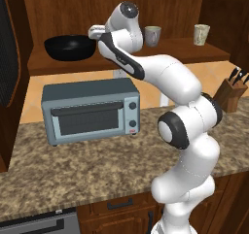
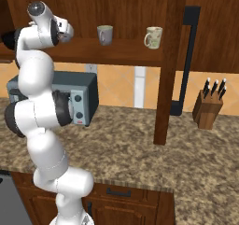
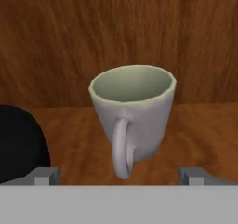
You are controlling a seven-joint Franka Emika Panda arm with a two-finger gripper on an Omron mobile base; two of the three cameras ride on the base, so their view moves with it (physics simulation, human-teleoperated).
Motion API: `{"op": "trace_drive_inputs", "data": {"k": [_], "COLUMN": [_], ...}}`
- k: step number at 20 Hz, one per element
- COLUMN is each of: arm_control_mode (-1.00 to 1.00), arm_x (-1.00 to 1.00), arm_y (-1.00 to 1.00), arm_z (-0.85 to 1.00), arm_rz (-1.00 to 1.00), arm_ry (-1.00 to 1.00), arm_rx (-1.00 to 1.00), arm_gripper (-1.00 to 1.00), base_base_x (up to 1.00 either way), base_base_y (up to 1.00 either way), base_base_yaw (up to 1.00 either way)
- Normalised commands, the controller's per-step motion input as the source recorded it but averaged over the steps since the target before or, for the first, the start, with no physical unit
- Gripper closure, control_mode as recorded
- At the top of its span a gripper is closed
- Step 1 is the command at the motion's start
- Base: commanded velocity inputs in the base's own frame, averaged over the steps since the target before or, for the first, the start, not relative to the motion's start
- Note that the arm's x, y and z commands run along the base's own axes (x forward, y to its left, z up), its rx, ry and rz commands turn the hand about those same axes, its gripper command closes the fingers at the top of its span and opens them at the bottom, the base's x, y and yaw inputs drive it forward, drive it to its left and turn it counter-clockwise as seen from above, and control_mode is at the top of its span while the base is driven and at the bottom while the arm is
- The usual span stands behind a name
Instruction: Gather all objects into one cabinet and sort the glasses and bowls to opposite sides.
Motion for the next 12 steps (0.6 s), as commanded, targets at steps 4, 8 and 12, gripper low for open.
{"op": "trace_drive_inputs", "data": {"k": [4, 8, 12], "arm_control_mode": [-1.00, -1.00, -1.00], "arm_x": [0.25, 0.22, 0.24], "arm_y": [0.00, 0.00, 0.00], "arm_z": [-0.17, -0.16, -0.07], "arm_rz": [0.00, 0.00, 0.00], "arm_ry": [0.00, 0.00, 0.00], "arm_rx": [0.00, 0.00, 0.00], "arm_gripper": [-1.00, -1.00, -1.00], "base_base_x": [0.00, 0.00, 0.00], "base_base_y": [0.00, 0.00, 0.00], "base_base_yaw": [0.00, 0.00, 0.00]}}
